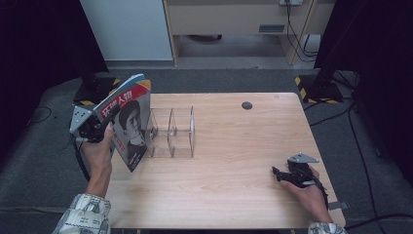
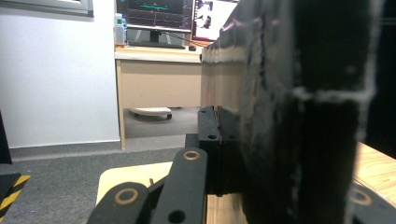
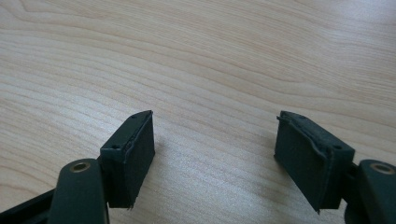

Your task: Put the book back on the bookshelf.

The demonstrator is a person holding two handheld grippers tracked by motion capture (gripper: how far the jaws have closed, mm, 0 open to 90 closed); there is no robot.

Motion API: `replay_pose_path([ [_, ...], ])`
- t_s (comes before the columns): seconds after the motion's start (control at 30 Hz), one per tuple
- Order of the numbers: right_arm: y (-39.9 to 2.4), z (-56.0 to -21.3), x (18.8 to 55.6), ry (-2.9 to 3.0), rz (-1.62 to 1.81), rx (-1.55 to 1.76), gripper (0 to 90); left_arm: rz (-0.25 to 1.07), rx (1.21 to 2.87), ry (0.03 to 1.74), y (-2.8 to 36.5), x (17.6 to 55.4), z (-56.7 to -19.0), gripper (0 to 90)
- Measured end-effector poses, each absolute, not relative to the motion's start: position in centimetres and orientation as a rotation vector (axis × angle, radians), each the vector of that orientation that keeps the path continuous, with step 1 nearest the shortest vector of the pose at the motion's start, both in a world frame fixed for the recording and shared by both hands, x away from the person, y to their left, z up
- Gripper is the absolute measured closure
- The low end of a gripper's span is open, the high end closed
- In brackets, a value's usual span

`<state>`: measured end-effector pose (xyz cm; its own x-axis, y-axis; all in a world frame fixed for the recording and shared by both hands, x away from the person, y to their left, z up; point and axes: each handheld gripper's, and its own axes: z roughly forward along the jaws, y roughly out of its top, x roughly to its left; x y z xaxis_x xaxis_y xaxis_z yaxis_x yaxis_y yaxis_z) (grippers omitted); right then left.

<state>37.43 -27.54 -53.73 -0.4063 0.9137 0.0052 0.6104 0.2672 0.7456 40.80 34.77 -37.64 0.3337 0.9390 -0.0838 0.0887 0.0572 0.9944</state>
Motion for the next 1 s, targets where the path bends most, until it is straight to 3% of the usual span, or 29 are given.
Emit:
replay_pose_path([
  [1.0,-27.51,-53.74,37.43,2.119,0.953,1.375,27.6,0.848,1.362,1.060,35.64,40.93,-37.97,85.4],
])
